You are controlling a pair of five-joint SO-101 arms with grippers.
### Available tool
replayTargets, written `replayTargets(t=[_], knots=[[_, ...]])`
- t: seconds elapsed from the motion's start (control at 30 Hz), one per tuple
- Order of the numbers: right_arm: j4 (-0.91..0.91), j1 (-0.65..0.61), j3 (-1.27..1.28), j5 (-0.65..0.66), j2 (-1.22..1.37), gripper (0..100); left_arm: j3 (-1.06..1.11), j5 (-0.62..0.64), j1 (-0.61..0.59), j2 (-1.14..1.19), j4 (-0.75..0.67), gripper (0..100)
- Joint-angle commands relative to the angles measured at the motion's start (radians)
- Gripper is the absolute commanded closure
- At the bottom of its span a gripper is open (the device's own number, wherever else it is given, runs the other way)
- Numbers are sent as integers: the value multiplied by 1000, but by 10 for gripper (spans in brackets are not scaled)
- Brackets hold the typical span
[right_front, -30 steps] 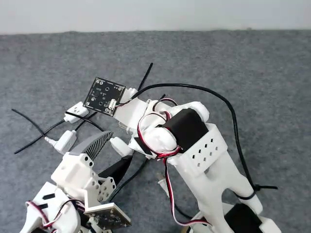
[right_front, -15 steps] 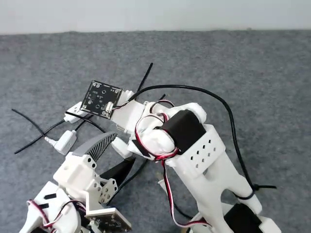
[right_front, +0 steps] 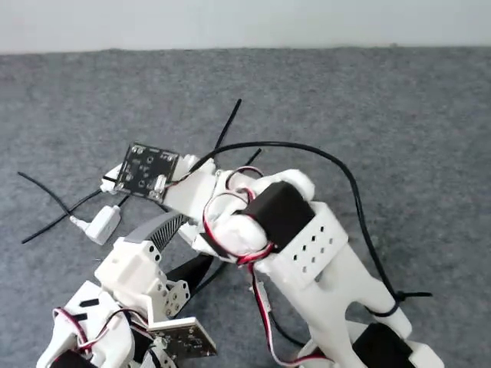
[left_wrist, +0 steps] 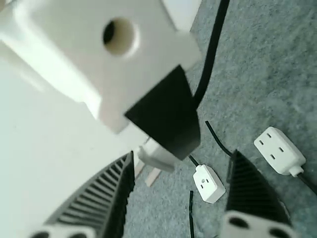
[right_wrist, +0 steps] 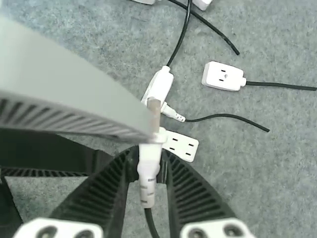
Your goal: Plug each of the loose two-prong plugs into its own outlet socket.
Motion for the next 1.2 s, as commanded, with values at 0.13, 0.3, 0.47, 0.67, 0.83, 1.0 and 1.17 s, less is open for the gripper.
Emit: replayTargets(t=[0.13, 0.3, 0.47, 0.67, 0.83, 1.0, 1.17], knots=[[45, 1, 29, 23, -87, 991, 35, -41, 2, -12, -72, 703], [45, -1, 31, 20, -133, 991, 48, -38, 0, -12, -69, 703], [45, -1, 38, 18, -145, 991, 104, -38, 0, -12, -71, 703], [45, 1, 40, 18, -145, 991, 116, -11, 3, -12, -72, 703], [45, 1, 40, 18, -145, 991, 143, 12, 8, -12, -72, 703], [44, 1, 38, -2, -147, 991, 174, 32, 8, -12, -72, 703], [44, 1, 38, -3, -147, 991, 177, 66, 46, -12, -66, 703]])
